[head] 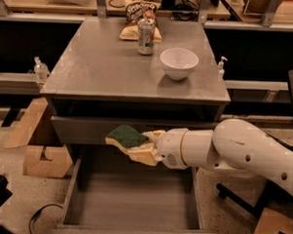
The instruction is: Place sponge into middle drawer
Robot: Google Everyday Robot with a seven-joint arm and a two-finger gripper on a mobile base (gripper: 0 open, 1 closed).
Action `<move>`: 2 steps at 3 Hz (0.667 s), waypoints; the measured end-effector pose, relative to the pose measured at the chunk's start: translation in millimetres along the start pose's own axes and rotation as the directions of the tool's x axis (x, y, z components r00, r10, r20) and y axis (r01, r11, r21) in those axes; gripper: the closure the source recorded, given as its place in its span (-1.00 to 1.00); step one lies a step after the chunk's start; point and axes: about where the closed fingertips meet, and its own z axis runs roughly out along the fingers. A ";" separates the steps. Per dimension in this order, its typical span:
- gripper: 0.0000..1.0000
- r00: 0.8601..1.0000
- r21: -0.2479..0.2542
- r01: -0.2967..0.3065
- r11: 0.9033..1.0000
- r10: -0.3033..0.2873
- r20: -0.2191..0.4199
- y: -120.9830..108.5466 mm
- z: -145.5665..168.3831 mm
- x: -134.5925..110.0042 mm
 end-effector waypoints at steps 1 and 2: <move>1.00 0.999 -0.087 0.034 0.996 -0.035 -0.008 0.9 31.2 40.5; 1.00 0.996 -0.192 0.090 0.977 -0.089 0.016 2.7 63.2 88.6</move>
Offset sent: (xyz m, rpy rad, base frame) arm -0.0107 0.0172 -0.1805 0.0663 -0.0088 0.3537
